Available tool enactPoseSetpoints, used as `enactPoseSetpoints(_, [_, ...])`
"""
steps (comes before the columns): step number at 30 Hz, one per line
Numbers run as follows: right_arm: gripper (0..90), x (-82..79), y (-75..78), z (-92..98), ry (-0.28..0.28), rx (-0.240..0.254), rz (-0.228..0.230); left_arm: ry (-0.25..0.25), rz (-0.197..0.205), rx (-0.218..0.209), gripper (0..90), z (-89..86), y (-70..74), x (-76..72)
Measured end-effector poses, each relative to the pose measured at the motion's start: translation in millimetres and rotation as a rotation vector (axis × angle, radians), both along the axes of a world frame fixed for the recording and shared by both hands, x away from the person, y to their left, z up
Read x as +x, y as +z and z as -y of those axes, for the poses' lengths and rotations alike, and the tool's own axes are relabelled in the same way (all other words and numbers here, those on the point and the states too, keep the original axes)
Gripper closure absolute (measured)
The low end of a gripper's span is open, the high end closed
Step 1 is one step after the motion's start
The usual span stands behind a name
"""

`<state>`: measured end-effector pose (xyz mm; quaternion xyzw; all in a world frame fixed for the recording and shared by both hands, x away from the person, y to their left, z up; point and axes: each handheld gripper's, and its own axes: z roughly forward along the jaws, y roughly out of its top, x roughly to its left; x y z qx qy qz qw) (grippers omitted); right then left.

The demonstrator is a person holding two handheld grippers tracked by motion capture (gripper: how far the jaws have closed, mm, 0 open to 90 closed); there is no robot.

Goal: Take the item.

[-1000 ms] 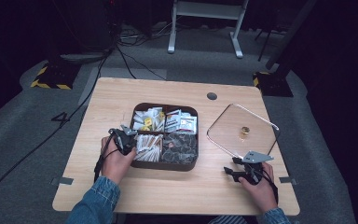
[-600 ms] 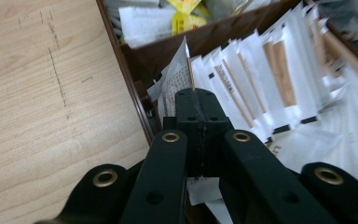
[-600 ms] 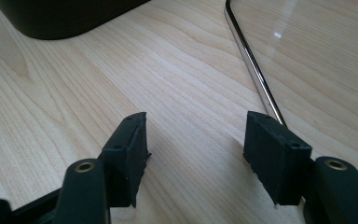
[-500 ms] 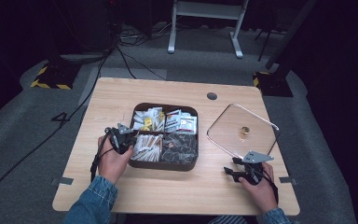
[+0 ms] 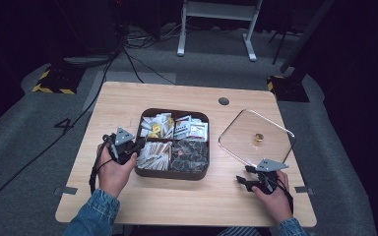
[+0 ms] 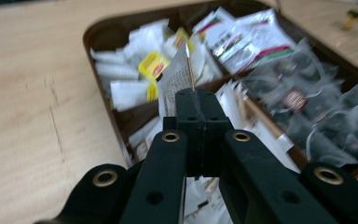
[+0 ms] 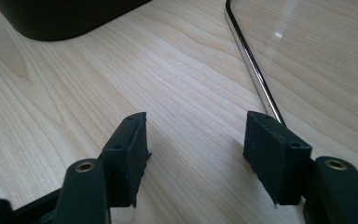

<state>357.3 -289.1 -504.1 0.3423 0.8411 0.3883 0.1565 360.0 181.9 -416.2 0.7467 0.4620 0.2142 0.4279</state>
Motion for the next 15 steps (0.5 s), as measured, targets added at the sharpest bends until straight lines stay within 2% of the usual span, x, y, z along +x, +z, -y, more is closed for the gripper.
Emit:
enactPoseSetpoints(4, [40.2,0.4,0.1,-0.1,0.001,-0.001,0.000,0.002,0.037,-0.020,89.5,-1.6,4.1,-3.9])
enactPoseSetpoints(10, [40.4,1.2,0.0,-0.8,-0.001,-0.002,0.001,-0.005,0.066,-0.056,89.4,-6.2,10.1,-6.8])
enactPoseSetpoints(15, [40.4,1.2,0.0,-0.8,-0.001,-0.002,0.001,0.001,0.089,-0.066,89.5,-8.5,12.0,-8.1])
